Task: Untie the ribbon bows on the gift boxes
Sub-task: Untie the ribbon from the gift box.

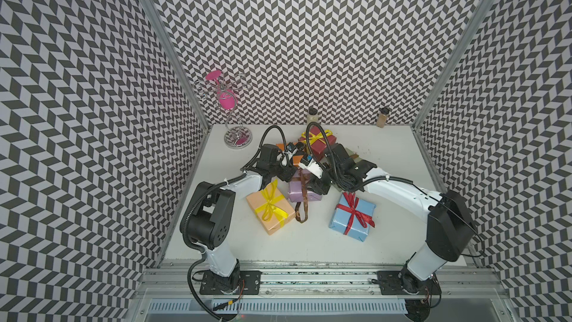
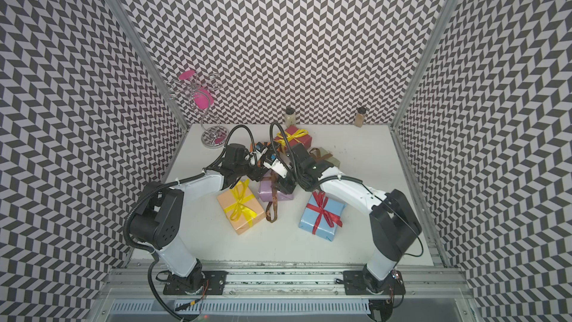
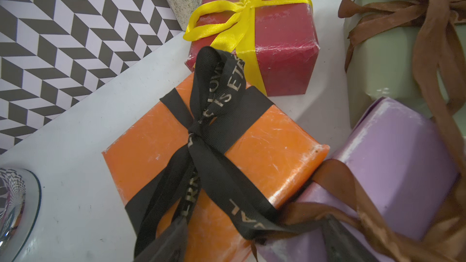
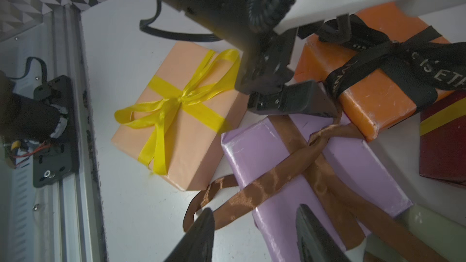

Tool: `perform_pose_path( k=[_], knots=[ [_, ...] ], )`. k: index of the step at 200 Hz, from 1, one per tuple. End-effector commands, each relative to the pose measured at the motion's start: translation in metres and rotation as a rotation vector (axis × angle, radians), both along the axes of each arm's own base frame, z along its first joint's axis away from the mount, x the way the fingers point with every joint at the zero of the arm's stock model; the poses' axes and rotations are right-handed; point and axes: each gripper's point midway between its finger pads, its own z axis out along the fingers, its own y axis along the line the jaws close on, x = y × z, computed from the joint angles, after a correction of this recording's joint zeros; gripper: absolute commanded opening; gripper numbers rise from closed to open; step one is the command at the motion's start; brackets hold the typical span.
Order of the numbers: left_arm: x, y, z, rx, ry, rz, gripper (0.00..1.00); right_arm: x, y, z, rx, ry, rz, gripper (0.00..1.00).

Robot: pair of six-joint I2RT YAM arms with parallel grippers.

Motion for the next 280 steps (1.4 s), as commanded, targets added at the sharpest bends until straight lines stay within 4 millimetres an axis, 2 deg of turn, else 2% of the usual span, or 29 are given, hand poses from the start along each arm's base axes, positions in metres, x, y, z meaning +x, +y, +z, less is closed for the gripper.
perform_pose_path(
  k=[1,22,69,103,175,197,227,240,280],
  knots=[
    [-0.018,0.006,-0.022,0.044,0.08,-0.022,0.84,0.017,0.015,-0.005,0.048,0.04,-0.054,0.52],
    [-0.018,0.005,-0.023,0.044,0.08,-0.023,0.84,0.018,0.019,-0.012,0.047,0.077,-0.059,0.5],
    [-0.02,0.005,-0.021,0.035,0.078,-0.03,0.84,0.022,0.01,-0.021,0.027,0.08,-0.124,0.46],
    [-0.023,0.004,-0.022,0.029,0.082,-0.039,0.84,0.025,0.008,-0.037,0.002,0.096,-0.157,0.43],
    [-0.029,0.004,-0.019,0.016,0.084,-0.051,0.88,0.03,0.014,-0.056,-0.004,0.135,-0.164,0.39],
    [-0.03,0.006,-0.021,0.019,0.087,-0.049,0.88,0.029,0.014,-0.06,-0.011,0.14,-0.164,0.32],
    [-0.03,0.006,-0.021,0.02,0.086,-0.047,0.88,0.025,0.009,-0.052,-0.013,0.121,-0.158,0.09],
    [-0.03,0.006,-0.022,0.023,0.087,-0.047,0.88,0.023,0.005,-0.044,-0.011,0.1,-0.155,0.02],
    [-0.025,0.011,-0.022,0.036,0.08,-0.025,0.88,-0.006,-0.003,-0.017,0.004,0.082,-0.038,0.0]
  ],
)
